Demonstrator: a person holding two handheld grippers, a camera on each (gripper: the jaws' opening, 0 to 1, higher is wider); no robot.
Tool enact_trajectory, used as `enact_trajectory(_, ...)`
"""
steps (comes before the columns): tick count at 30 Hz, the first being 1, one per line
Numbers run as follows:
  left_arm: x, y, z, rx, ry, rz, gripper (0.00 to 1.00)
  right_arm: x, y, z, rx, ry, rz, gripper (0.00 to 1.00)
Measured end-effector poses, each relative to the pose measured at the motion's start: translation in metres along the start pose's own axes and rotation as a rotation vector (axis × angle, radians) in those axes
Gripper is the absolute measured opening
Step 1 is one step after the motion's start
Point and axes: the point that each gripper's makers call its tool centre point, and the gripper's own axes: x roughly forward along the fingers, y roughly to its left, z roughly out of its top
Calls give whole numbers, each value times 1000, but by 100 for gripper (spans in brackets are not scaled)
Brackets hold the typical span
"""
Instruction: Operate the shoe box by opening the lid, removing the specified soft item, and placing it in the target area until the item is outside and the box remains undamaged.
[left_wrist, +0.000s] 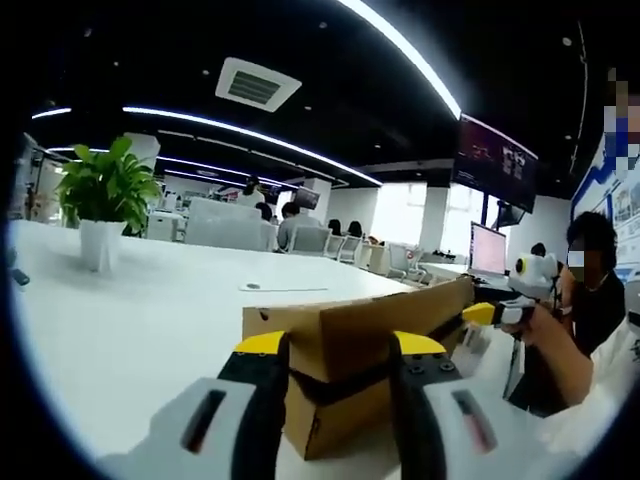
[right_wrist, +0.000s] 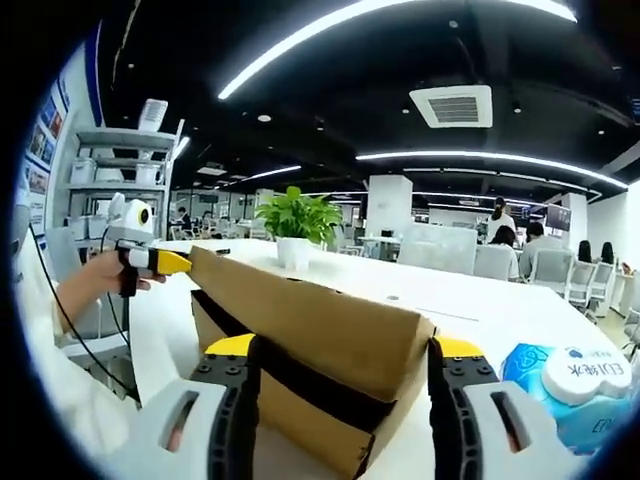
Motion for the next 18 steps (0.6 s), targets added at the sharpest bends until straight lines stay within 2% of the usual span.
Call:
enact_trajectory(4,0,0,0,-7,-19,11,41,-2,2,1,26,-13,12,75)
enact_trajectory(10,0,0,-1,-9,-26,14,42,-4,1,3,61,-28,25,74)
enact_trajectory(13,-1,0,-3,-3,-23,16,42,-9,-1,9,194,-87,57,65)
enact_trajectory(15,0,-1,-4,-6,-19,16,42,-9,-9,2,172,-68,11,66)
enact_trajectory(16,1,-2,-6,-6,-14,15,42,-8,-10,-2,133,-49,-1,66)
enact_trajectory(18,2,-2,-10,-2,-3,17,43,-6,-7,-3,152,-54,7,66)
